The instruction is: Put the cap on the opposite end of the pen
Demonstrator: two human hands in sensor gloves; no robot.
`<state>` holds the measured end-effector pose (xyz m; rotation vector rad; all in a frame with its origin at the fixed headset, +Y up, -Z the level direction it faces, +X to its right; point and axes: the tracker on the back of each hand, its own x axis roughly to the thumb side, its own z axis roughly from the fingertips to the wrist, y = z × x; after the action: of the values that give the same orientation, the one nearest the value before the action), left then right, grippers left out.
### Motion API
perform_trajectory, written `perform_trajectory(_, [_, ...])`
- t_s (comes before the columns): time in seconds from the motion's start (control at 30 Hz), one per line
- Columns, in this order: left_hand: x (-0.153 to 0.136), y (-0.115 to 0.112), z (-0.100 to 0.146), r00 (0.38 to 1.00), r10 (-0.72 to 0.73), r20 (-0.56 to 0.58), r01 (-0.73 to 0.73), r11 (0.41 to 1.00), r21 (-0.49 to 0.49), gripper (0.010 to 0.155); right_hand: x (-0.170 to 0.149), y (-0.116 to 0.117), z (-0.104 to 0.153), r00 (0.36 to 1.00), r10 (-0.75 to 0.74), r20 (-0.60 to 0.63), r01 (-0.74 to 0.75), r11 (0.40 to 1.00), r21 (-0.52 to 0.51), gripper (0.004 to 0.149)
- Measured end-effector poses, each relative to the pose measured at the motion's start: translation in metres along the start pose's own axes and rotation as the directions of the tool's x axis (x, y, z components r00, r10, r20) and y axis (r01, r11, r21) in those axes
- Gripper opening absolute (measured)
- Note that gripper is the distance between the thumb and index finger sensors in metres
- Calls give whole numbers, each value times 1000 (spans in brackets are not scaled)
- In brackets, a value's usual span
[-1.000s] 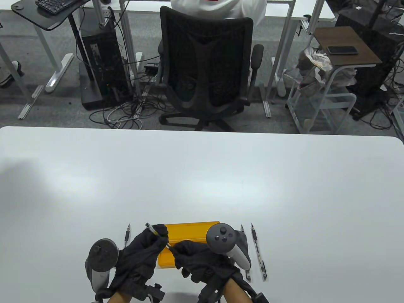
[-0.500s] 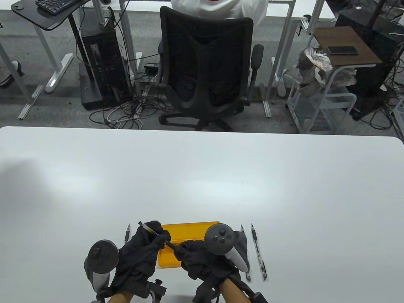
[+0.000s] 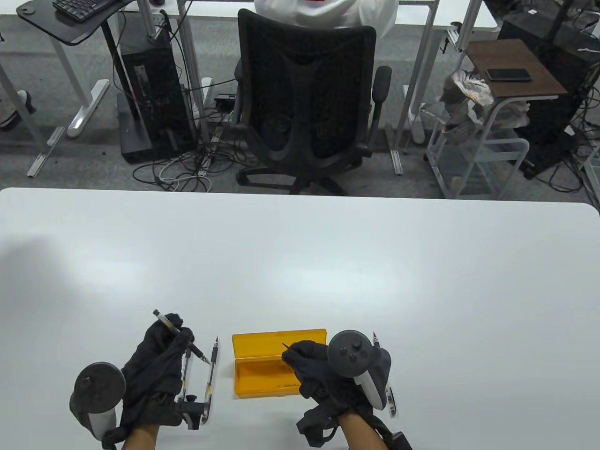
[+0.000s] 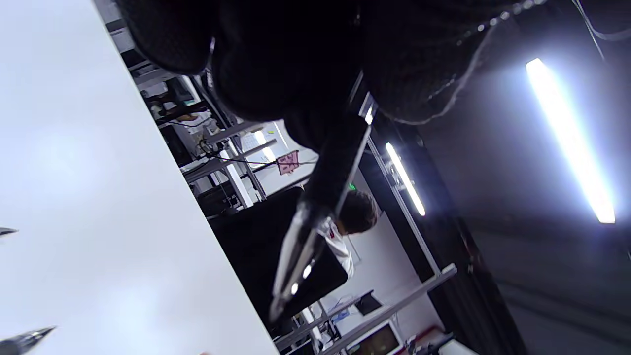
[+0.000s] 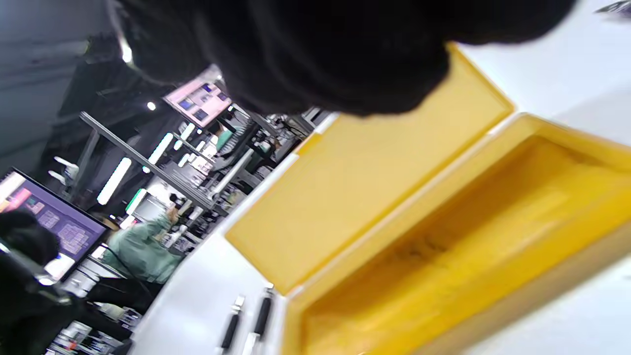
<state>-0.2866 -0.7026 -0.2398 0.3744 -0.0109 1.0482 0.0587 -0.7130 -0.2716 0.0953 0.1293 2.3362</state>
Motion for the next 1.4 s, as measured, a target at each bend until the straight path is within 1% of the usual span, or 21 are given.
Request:
perform_trajectory(0.03, [1,-3,1,1000,-23,14,23,1000,-21,56,-1,0,0,999,48,1,-48,999,-8,46])
perform_trajectory(0.1, [5,-8,1,997,-60,45,62,997,-55,55,-2,-1,-1,997,77,14,-76,997,-27,46])
perform_trajectory(0.23, [14,-18,3,981,-146,128,161,980,-116,53,2,-2,1,997,65,40,-64,997,-37,46])
perform_trajectory(0.33, [22,-28,5,949,-233,211,272,946,-175,51,5,-1,3,994,84,67,-80,995,-58,46])
perform_trajectory(0.37, [26,-31,6,921,-288,263,342,921,-189,51,6,0,3,993,91,78,-87,995,-57,46])
perform_trajectory(0.4, [31,-35,7,878,-348,328,426,882,-204,50,6,1,3,991,102,89,-98,994,-46,46])
perform_trajectory(0.43, [37,-39,8,799,-437,412,549,810,-205,49,7,2,4,989,112,99,-109,993,-38,46])
perform_trajectory(0.5, [46,-44,12,651,-574,497,709,695,-125,49,9,2,5,986,118,120,-114,993,-43,46])
perform_trajectory(0.53, [49,-46,13,605,-600,524,743,661,-101,48,10,2,5,985,114,129,-109,993,-46,46])
perform_trajectory(0.57, [51,-50,15,585,-604,541,758,644,-102,48,11,3,6,984,104,146,-97,994,-51,46])
perform_trajectory(0.6, [52,-51,15,594,-592,545,751,652,-109,48,11,3,6,983,99,157,-92,994,-51,46])
perform_trajectory(0.67, [52,-54,15,636,-559,532,719,680,-143,48,14,6,7,978,107,178,-102,994,-42,45])
perform_trajectory(0.7, [51,-54,15,638,-556,532,715,684,-143,48,15,8,7,976,118,184,-113,993,-37,45])
perform_trajectory(0.83, [52,-57,16,621,-560,548,730,669,-142,48,19,14,8,964,159,214,-157,987,-25,45])
perform_trajectory(1.0, [53,-63,18,633,-529,565,716,678,-168,48,22,15,10,961,169,219,-165,986,-36,46])
perform_trajectory(1.17, [56,-64,20,606,-545,579,732,667,-138,48,22,18,9,949,228,217,-229,973,-24,46])
perform_trajectory(1.33, [55,-70,22,597,-535,598,740,654,-153,48,25,18,11,947,216,238,-218,976,-17,46])
perform_trajectory(1.37, [54,-70,22,586,-543,602,751,643,-151,48,24,19,12,941,244,234,-247,969,-17,46])
perform_trajectory(1.4, [54,-70,22,588,-542,600,748,646,-150,48,24,20,11,939,250,236,-256,967,-5,46])
